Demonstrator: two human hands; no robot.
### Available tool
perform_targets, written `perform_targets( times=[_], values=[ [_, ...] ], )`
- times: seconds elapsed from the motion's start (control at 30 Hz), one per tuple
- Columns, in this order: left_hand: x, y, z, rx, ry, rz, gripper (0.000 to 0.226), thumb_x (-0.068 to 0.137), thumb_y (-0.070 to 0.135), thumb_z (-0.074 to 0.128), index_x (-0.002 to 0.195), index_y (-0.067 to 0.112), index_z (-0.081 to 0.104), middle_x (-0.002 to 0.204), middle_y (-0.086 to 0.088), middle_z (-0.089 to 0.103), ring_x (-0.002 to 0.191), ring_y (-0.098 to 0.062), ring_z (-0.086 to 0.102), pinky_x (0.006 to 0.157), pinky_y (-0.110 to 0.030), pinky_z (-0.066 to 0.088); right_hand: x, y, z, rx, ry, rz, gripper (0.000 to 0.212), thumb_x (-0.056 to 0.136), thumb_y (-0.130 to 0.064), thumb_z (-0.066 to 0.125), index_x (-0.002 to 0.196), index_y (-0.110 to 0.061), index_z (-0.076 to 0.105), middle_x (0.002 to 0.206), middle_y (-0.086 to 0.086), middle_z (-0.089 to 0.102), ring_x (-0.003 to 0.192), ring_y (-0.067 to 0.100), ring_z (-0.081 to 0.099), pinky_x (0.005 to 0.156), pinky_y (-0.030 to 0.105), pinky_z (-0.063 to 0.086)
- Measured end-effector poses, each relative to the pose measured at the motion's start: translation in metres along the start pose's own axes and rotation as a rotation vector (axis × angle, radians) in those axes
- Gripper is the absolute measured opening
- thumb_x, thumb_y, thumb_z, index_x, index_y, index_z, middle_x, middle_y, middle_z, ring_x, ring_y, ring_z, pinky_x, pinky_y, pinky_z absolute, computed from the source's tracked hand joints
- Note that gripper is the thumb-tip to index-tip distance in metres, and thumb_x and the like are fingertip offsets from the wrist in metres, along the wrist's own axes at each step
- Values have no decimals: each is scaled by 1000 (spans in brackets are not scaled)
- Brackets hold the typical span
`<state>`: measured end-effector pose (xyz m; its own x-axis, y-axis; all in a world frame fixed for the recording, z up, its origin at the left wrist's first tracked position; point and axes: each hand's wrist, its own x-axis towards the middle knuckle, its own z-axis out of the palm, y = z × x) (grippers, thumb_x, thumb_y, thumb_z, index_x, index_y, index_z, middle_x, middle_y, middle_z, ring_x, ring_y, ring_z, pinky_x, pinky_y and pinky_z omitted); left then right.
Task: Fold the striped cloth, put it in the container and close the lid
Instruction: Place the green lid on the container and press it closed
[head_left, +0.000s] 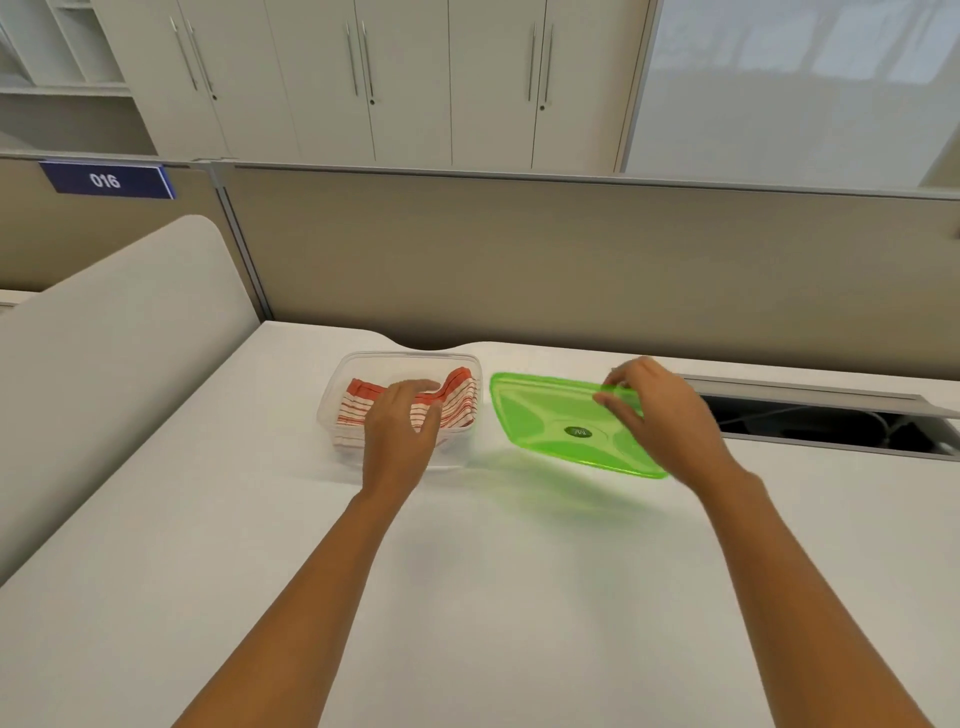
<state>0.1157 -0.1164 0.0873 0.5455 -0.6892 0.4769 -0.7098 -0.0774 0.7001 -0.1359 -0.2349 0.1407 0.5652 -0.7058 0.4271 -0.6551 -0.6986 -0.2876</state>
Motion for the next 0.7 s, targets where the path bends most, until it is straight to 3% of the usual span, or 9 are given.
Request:
perform_targets(
  times=[0.07, 0.17, 0.27, 0.37, 0.47, 0.57, 0.63, 0.7],
  values=[
    [9, 10, -2, -136, -11, -36, 23, 86, 20, 62, 109, 14, 63, 111, 0, 64, 107, -18, 56, 92, -25, 40, 10, -13, -23, 77, 24, 36, 23, 88, -43, 56, 99, -23, 60, 100, -5, 64, 88, 18, 62, 76, 35, 47],
    [21, 24, -5, -337, -96, -131, 36, 85, 32, 63, 118, 18, 56, 117, 7, 59, 108, -11, 53, 89, -20, 39, 24, -33, -49, 227, -26, 48, 19, 84, -49, 57, 90, -31, 59, 77, -15, 67, 62, 5, 67, 62, 27, 51],
    [33, 33, -14, -527, -216, -216, 36, 86, 41, 60, 117, 22, 58, 116, 3, 64, 109, -14, 58, 92, -25, 44, 37, -47, -56, 433, -26, 72, 18, 83, -44, 61, 89, -27, 63, 68, -12, 67, 49, 1, 63, 54, 23, 54],
    [39, 35, -24, -580, -227, -244, 22, 85, 44, 59, 92, 24, 66, 92, 2, 67, 87, -15, 61, 79, -28, 47, 49, -55, -49, 542, 13, 145, 24, 81, -43, 63, 93, -24, 65, 75, -11, 66, 52, 0, 61, 55, 16, 55],
    [43, 30, -33, -648, -181, -304, 30, 85, 42, 60, 86, 12, 65, 81, -4, 59, 77, -17, 52, 73, -32, 41, 53, -56, -30, 638, 80, 239, 28, 80, -43, 67, 102, -26, 62, 89, -11, 63, 79, 12, 62, 71, 29, 58],
    [47, 22, -39, -673, -101, -402, 26, 85, 42, 60, 76, 18, 65, 70, 2, 61, 63, -11, 59, 65, -29, 47, 45, -59, -2, 814, 116, 383, 44, 81, -37, 69, 120, -23, 54, 113, -2, 62, 103, 20, 62, 89, 40, 53],
    [51, 15, -41, -664, -53, -454, 24, 86, 41, 59, 74, 21, 64, 67, 1, 63, 49, -6, 61, 52, -25, 52, 39, -64, 19, 927, 81, 459, 51, 82, -31, 70, 127, -22, 48, 122, 5, 60, 92, 21, 66, 80, 38, 57],
    [57, 6, -43, -649, -30, -486, 20, 87, 39, 59, 80, 21, 65, 69, 1, 63, 49, -8, 62, 45, -21, 52, 36, -69, 37, 1019, 62, 511, 52, 83, -25, 69, 129, -22, 45, 120, 9, 60, 72, 16, 66, 61, 26, 56]
  ],
)
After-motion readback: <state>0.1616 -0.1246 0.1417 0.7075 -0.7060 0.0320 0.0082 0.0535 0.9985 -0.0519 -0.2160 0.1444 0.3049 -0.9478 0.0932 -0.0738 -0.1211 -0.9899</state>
